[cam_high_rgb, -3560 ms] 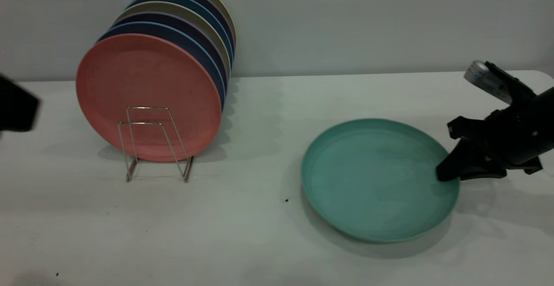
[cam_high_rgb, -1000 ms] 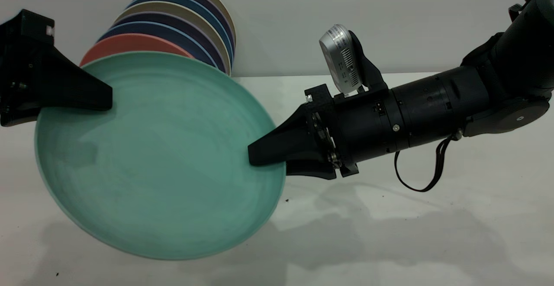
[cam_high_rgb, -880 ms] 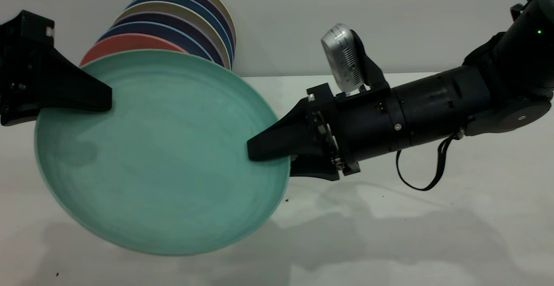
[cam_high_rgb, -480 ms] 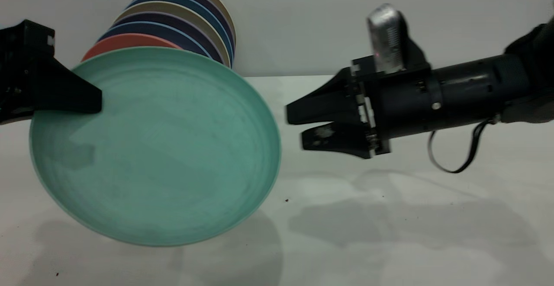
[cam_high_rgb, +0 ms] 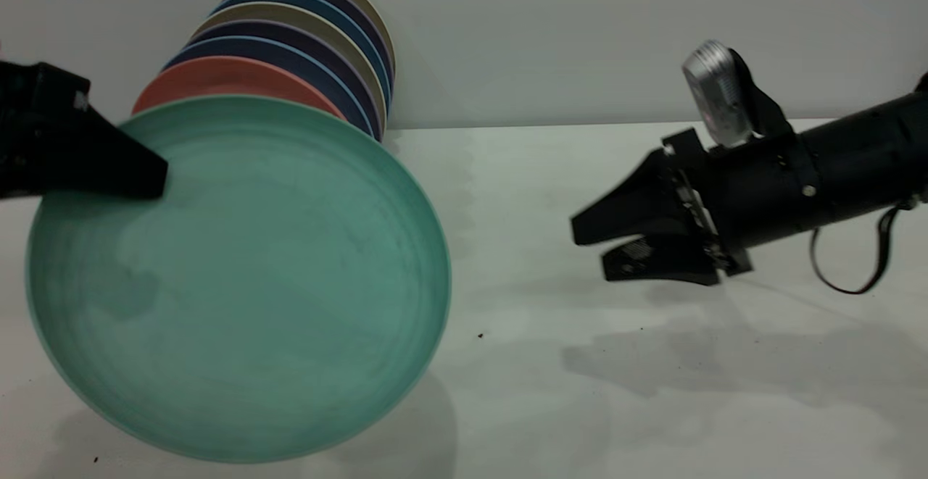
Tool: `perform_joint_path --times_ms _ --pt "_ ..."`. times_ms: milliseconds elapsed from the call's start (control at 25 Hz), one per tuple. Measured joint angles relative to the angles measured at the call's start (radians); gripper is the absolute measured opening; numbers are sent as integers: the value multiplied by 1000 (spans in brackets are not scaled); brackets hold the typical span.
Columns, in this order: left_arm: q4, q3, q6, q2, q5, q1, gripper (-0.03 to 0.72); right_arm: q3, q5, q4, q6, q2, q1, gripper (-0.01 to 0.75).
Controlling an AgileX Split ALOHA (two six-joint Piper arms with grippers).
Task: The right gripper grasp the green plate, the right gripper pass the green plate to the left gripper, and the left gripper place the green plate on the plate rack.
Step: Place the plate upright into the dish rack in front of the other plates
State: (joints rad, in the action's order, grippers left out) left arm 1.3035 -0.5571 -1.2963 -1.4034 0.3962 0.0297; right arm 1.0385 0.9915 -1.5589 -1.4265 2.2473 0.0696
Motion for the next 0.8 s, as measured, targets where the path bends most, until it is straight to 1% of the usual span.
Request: perform_joint_path --times_ms 120,320,520,640,800 --pt "-108 -57 6 0 20 0 57 0 -29 51 38 -2 -31 560" --pt "-371 -189 -1 0 58 0 57 0 -127 162 94 -47 -48 537" --pt "-598 -318 -109 0 87 0 57 0 -215 258 151 -113 -48 534" --pt "-654 -361 -237 0 97 0 57 0 -256 310 198 -129 -48 533" --pt "-640 -389 -484 0 100 0 57 0 -275 344 221 -129 -48 533"
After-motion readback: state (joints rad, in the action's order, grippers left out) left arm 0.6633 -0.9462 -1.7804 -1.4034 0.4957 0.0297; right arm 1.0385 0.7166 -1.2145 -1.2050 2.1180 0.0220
